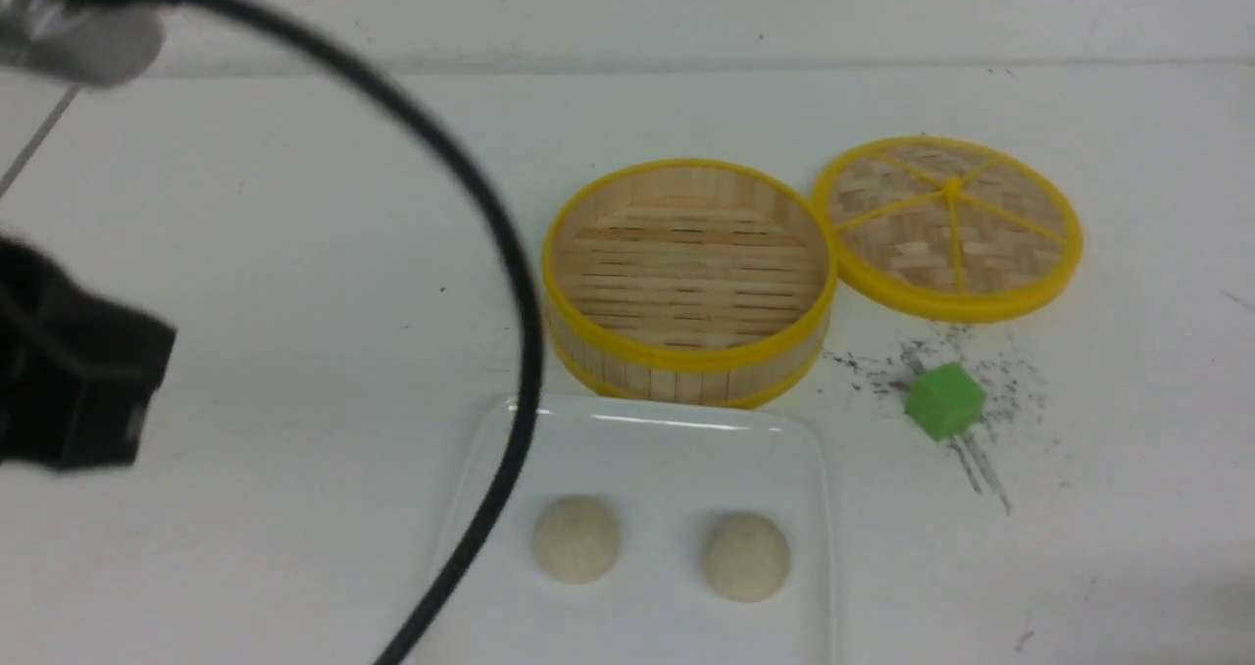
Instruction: Put the steamed buns into the plate on the white tablecloth.
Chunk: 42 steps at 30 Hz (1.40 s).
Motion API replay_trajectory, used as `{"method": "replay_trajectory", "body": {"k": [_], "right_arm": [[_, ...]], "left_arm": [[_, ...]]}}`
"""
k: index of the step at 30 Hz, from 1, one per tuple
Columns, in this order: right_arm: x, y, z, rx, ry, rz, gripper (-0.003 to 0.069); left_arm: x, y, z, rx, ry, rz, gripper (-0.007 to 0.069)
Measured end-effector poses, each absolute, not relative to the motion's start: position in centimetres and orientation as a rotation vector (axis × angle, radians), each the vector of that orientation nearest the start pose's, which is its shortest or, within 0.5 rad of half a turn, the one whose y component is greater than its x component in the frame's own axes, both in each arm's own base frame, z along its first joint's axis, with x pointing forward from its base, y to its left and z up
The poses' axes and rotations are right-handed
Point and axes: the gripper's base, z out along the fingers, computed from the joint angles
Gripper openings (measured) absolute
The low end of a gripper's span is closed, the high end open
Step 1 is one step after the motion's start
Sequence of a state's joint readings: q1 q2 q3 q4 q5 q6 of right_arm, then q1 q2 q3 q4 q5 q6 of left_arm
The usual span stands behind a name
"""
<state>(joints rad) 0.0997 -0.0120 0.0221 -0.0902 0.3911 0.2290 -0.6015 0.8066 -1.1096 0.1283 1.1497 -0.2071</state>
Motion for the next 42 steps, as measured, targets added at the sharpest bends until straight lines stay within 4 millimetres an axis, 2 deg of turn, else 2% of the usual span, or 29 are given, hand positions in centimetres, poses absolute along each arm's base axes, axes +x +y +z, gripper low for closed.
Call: {"method": "replay_trajectory", "body": {"k": [2,3,4,7,8,10,13,17,24,33,38,42], "right_arm": [[5.2,0.2,17.1,0.067,1.884,0.136,0.0027],[5.2,0.2,17.1,0.067,1.884,0.136,0.0029],[5.2,0.2,17.1,0.067,1.884,0.136,0.0029],[5.2,0.2,17.1,0.067,1.885,0.136,0.0030],[5.2,0.2,17.1,0.067,1.885,0.136,0.0031],[5.2,0.2,17.1,0.067,1.885,0.136,0.0035],[5.2,0.2,17.1,0.067,1.885,0.136,0.0040],[5.2,0.2,17.1,0.067,1.885,0.136,0.0046],[5.2,0.2,17.1,0.067,1.885,0.136,0.0050],[5.2,0.2,17.1,0.067,1.886,0.135,0.0061],[5.2,0.2,17.1,0.067,1.886,0.135,0.0062],[5.2,0.2,17.1,0.068,1.886,0.137,0.0065]], "left_arm": [[9.9,-5.5,39.7,0.437,2.274,-0.257,0.0019],[8.9,-4.8,37.8,0.412,2.244,-0.281,0.0017],[8.8,-4.7,37.5,0.412,2.239,-0.282,0.0017],[7.5,-4.1,32.9,0.324,2.110,-0.399,0.0015],[7.4,-4.0,32.6,0.318,2.117,-0.401,0.0015],[7.4,-4.2,31.0,0.242,2.010,-0.506,0.0015],[7.5,-4.5,29.7,0.190,1.899,-0.603,0.0016],[7.7,-4.9,28.9,0.178,1.822,-0.661,0.0019],[7.8,-4.9,27.4,0.181,1.866,-0.647,0.0027],[7.8,-4.7,26.9,0.206,1.898,-0.592,0.0035],[7.6,-3.6,26.9,0.132,1.866,-0.520,0.0035],[7.2,-2.2,25.3,0.078,1.830,-0.376,0.0037]]}}
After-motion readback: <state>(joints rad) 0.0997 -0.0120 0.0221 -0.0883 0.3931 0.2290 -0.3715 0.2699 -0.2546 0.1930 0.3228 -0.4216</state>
